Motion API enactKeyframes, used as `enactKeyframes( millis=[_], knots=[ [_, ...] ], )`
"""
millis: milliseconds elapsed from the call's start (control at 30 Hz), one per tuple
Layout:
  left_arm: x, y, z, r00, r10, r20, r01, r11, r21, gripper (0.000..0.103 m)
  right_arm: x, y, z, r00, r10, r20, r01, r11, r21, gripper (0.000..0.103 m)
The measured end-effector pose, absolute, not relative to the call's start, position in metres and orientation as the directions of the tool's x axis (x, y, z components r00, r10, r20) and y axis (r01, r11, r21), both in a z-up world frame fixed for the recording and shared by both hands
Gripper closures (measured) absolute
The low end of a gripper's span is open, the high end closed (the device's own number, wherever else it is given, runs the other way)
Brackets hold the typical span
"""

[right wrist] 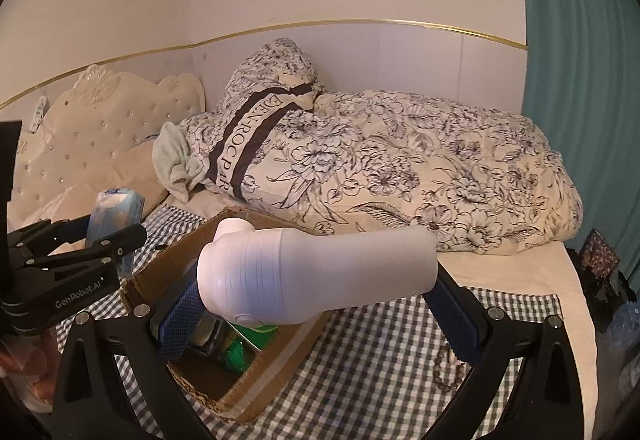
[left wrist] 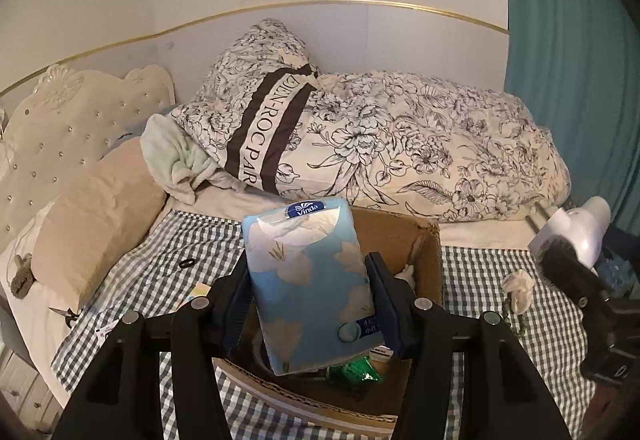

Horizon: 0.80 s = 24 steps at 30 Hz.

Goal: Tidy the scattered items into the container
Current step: 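Lift and carry the tissue pack and white bottle with both tools over the box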

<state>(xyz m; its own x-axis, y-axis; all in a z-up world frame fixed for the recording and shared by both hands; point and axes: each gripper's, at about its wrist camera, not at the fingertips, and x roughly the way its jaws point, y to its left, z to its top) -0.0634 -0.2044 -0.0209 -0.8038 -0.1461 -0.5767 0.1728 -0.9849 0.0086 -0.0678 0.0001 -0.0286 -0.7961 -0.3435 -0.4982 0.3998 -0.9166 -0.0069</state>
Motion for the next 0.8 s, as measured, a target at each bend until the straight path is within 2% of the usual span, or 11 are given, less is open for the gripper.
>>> enactKeyframes(
  millis=[600,800],
  knots=[
    [-0.090,-0.248,-0.057,-0.757,-0.173,-0.629,0.225,-0.974,-0.003,0.047,-0.108,-0.053,-0.060,-0.740,-0.390,-0.547,0.464,-0.886,0.005,0.002],
    [-0.102,-0.261,-0.085,-0.719,-0.170,-0.674,0.236,-0.972,-0.008,0.047,-0.119,-0.075,-0.074,-0.715,-0.412,-0.565,0.495,-0.869,0.007,0.002]
  ],
)
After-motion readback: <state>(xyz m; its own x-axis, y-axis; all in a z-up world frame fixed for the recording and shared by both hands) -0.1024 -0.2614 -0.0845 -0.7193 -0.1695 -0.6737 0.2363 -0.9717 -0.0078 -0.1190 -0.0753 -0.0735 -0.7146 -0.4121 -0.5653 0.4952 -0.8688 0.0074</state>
